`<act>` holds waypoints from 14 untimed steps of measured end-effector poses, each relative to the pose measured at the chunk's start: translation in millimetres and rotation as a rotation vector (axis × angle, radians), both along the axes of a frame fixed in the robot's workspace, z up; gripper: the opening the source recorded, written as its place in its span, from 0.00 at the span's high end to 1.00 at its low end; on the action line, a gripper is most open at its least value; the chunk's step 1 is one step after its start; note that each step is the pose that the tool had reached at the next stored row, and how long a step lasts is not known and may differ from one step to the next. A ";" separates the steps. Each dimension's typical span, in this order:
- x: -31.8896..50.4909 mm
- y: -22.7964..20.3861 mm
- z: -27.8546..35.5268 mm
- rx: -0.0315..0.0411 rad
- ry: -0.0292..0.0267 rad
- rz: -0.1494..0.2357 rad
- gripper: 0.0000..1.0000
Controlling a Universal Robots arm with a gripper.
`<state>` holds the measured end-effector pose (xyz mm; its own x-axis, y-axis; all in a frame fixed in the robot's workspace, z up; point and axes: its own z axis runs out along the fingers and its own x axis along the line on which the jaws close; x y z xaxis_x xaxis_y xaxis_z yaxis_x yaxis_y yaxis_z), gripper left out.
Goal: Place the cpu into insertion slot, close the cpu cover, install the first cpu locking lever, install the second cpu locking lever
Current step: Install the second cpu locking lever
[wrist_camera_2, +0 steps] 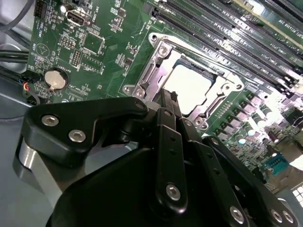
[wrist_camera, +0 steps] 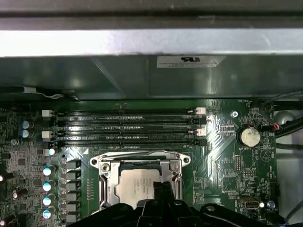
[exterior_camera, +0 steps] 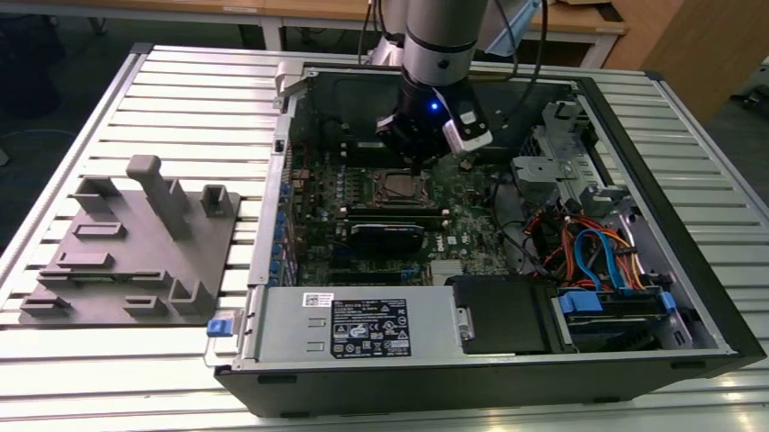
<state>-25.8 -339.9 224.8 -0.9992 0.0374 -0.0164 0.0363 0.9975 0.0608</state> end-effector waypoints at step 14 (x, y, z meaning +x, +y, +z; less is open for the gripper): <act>-0.3 -2.1 13.1 -0.0001 0.0001 0.000 0.89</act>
<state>-26.1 -342.0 237.9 -0.9992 0.0373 -0.0164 0.0362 0.9975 0.0607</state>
